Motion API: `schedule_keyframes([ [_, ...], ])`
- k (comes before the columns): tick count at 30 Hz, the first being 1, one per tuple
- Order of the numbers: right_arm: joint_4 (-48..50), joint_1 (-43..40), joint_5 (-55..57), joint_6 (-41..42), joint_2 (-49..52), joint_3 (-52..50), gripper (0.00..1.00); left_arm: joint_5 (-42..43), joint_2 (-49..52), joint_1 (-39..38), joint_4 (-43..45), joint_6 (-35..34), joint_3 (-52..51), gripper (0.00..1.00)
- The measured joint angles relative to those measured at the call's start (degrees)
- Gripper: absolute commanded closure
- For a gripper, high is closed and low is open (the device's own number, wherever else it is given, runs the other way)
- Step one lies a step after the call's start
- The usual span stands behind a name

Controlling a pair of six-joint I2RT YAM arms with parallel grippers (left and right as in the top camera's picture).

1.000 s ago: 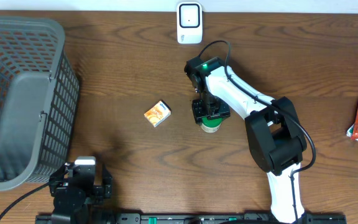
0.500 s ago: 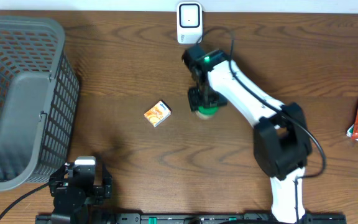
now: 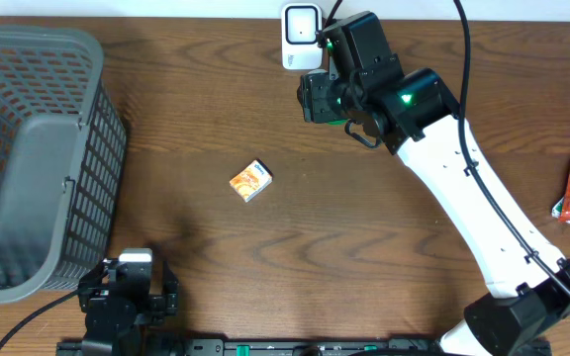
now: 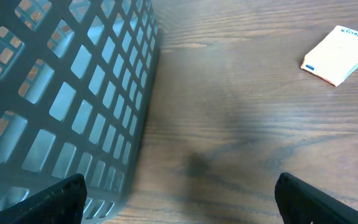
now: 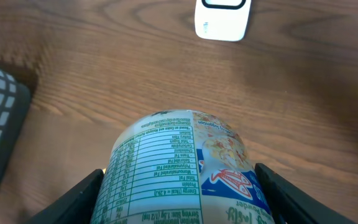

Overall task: Scan the item barcode
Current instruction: 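Lift the bottle and hold its label facing the scanner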

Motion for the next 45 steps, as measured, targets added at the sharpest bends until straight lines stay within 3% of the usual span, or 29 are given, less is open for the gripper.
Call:
schedule_keyframes([
  [11,16.7,0.0,4.2,-7.5,6.4,0.0,0.47,0.0,0.0,0.0,0.0,0.0,0.0,0.05],
  [22,45.9,-2.6,6.7,-13.5,23.4,0.0,0.40,0.0,0.0,0.0,0.0,0.0,0.0,0.05],
  [31,66.3,-7.5,6.6,-14.1,30.7,-0.1,0.36,0.0,0.1,0.0,0.0,0.0,0.0,0.05],
  [36,72.7,-8.2,6.0,-13.8,35.1,-0.1,0.36,0.0,0.1,0.0,0.0,0.0,0.0,0.05],
  [45,75.2,-8.4,3.9,-11.1,37.7,-0.1,0.35,0.0,0.1,0.0,0.0,0.0,0.0,0.05],
])
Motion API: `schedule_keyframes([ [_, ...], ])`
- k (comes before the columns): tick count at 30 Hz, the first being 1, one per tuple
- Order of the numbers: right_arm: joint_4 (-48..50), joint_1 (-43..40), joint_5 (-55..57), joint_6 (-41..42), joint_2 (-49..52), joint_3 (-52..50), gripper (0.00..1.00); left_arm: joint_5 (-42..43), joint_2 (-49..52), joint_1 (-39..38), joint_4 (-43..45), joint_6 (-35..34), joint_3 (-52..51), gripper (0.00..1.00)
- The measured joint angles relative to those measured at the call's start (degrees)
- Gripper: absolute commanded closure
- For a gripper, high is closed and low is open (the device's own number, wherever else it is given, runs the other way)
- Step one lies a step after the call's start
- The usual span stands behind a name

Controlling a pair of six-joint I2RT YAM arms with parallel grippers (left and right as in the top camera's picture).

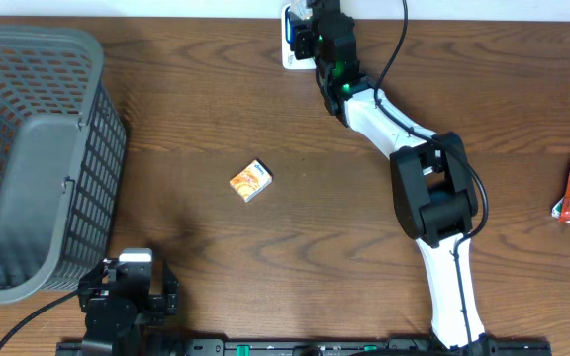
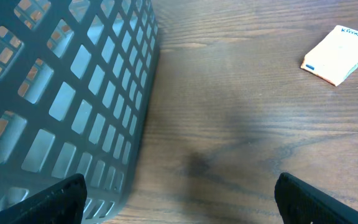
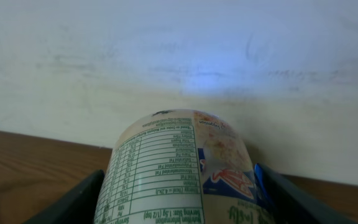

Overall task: Scan the item barcode
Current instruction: 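Lift the bottle and hold its label facing the scanner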

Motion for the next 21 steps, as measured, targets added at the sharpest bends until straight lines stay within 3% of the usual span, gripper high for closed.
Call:
schedule_keyframes([
  [16,-2.5,-0.3,-1.4,4.4,1.3,0.0,0.34,0.0,0.0,0.0,0.0,0.0,0.0,0.05],
  [21,-10.0,-0.4,-1.6,4.5,1.2,0.3,0.36,0.0,0.0,0.0,0.0,0.0,0.0,0.05],
])
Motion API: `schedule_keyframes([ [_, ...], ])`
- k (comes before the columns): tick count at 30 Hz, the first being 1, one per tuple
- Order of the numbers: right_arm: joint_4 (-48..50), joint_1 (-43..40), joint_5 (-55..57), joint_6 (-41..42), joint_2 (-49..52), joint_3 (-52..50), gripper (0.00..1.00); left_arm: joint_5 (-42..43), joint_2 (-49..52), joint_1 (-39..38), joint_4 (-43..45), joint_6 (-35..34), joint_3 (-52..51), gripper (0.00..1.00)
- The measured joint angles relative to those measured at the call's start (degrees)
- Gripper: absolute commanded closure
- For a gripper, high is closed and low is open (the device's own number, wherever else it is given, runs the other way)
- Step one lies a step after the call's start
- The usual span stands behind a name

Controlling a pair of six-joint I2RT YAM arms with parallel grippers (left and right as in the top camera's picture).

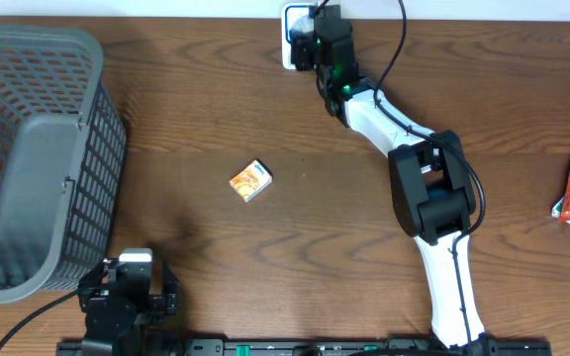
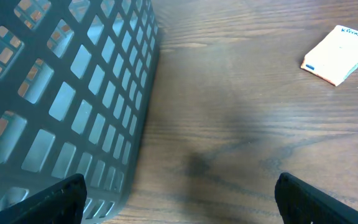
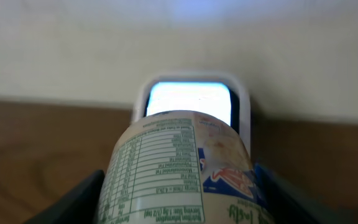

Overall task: Scan the item barcode
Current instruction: 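Lift the bottle and hold its label facing the scanner, then carry the bottle to the right edge and release it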

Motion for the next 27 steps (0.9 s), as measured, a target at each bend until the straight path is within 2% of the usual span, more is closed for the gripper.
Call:
schedule_keyframes([
  [2,-3.5,-0.2,-0.2,0.0,-0.7,0.3,0.36,0.0,0.0,0.0,0.0,0.0,0.0,0.05],
  [7,-21.8,-2.9,-0.8,-0.1,-9.1,0.2,0.35,0.0,0.0,0.0,0.0,0.0,0.0,0.05],
  [14,-50.3,-15.1,-0.1,0.0,-33.3,1.4,0.34,0.0,0.0,0.0,0.0,0.0,0.0,0.05],
  [17,-62.1,-21.0,0.9,-0.1,-38.2,2.5,0.34,0.0,0.0,0.0,0.0,0.0,0.0,0.05],
  [20,-69.7,-27.7,3.5,-0.1,-38.1,2.1,0.34,0.0,0.0,0.0,0.0,0.0,0.0,0.05],
  [27,-72.0,-44.0,8.0,-0.1,-30.1,0.0,0.34,0.0,0.0,0.0,0.0,0.0,0.0,0.05],
])
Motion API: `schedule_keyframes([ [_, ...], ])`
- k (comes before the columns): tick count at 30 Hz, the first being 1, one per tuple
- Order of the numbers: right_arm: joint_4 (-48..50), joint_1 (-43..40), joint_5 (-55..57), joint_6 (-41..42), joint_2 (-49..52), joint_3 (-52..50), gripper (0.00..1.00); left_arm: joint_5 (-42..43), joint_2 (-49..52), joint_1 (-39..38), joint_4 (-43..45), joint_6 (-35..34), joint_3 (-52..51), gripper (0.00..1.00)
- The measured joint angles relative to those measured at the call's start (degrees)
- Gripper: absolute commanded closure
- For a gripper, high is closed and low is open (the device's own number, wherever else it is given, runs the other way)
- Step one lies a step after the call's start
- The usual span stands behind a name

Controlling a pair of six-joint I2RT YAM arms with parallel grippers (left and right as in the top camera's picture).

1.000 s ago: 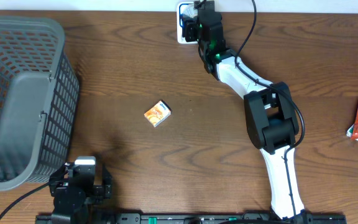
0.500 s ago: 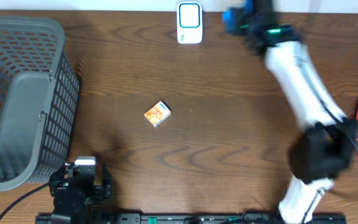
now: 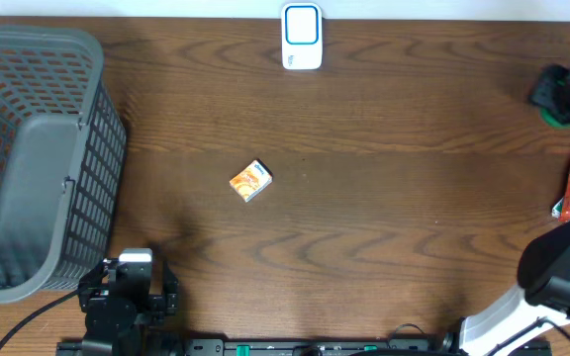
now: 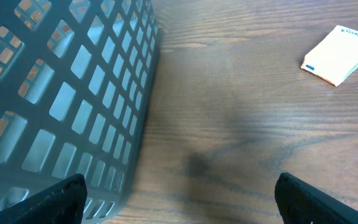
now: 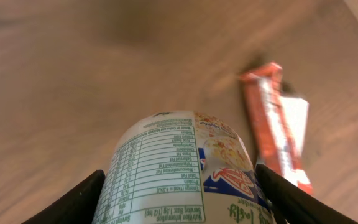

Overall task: Scan the item barcode
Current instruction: 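Carry the bottle to the right edge and release it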

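Observation:
The item is a white cup (image 5: 178, 163) with a green nutrition table and a blue and red logo. My right gripper (image 5: 179, 190) is shut on it, a black finger (image 5: 79, 198) on each side. In the overhead view the right gripper (image 3: 560, 97) hangs at the table's far right edge, far from the white scanner (image 3: 302, 25) at the back. No barcode shows on the cup's visible face. My left gripper (image 4: 179, 202) stands open and empty at the front left (image 3: 127, 294).
A grey mesh basket (image 3: 28, 148) fills the left side, close to the left gripper (image 4: 55, 99). A small orange and white box (image 3: 251, 181) lies mid-table (image 4: 339, 55). An orange snack bar (image 5: 278, 118) lies just beyond the cup, at the right edge.
My right gripper, still holding the cup, was in front of the lit scanner at the back of the table and is now at the far right edge over the snack bar. The left arm is unchanged.
The right gripper first held the cup over the table just short of the scanner. It then stood at the scanner by the wall, and later with the lit scanner face right behind the cup. Now the cup is at the table's right edge. The left arm never moved.

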Motion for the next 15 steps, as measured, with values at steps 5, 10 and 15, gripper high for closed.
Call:
schedule_keyframes([
  [5,-1.9,-6.7,-2.2,0.0,5.7,-0.1,0.35,0.0,0.0,0.0,0.0,0.0,0.0,0.05],
  [10,-3.4,-10.3,-4.3,0.2,15.6,-0.1,0.36,0.0,0.0,0.0,0.0,0.0,0.0,0.05],
  [15,-2.8,-10.4,-5.2,0.4,22.0,-0.3,0.01,0.0,0.0,0.0,0.0,0.0,0.0,0.05],
])
